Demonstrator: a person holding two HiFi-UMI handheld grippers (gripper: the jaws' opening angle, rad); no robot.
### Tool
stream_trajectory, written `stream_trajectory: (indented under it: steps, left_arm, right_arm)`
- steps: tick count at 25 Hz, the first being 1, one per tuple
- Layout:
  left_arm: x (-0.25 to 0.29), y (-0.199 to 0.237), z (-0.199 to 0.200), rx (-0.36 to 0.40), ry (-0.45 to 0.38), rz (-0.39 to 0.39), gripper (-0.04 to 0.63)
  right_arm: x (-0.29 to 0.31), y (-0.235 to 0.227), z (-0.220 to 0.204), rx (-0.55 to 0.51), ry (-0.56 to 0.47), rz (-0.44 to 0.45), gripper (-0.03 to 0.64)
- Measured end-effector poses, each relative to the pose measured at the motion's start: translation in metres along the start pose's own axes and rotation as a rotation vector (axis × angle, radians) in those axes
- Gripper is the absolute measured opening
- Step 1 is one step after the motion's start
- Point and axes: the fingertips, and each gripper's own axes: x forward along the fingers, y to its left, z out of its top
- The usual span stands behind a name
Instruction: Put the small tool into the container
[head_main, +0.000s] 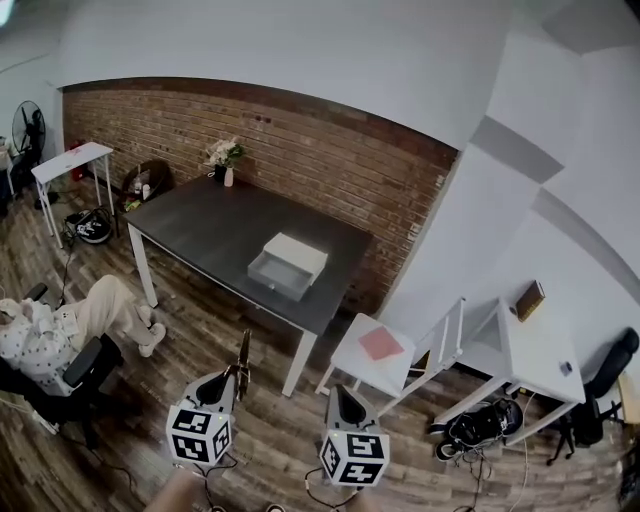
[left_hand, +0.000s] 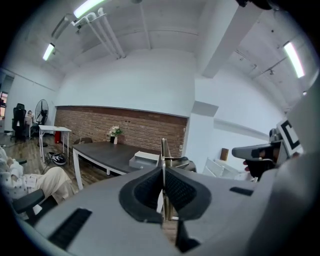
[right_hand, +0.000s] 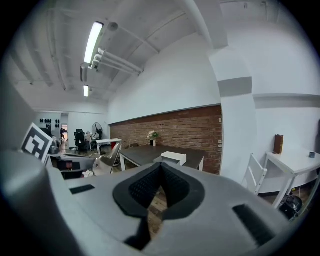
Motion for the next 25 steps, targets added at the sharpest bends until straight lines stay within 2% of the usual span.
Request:
stream_trajectory:
  steps: [6,12,20,25]
  left_arm:
    - [0.022,-0.021,0.001,-0.018,-0.017,0.074,0.006]
    - [0.042,-0.033,0.0,-0.001,0.011,0.105,0.006]
    - [0.092,-0.027,0.012,0.017,0.004,0.093,0.006]
    - [0.137,-0.011,0.034,0.02,-0.015,0.073,0.006]
  right_arm:
    - [0.012,-0.043,-0.008,-0.011,0.022,0.054,0.003]
    - [0.032,-0.071,-0.012,0.026,0.029,0.072,0.003]
    - [0.075,-0.095,-0.014,0.05,0.036,0.05,0.003]
    - [0.117,-0.108,0.003,0.049,0.026,0.025,0.003]
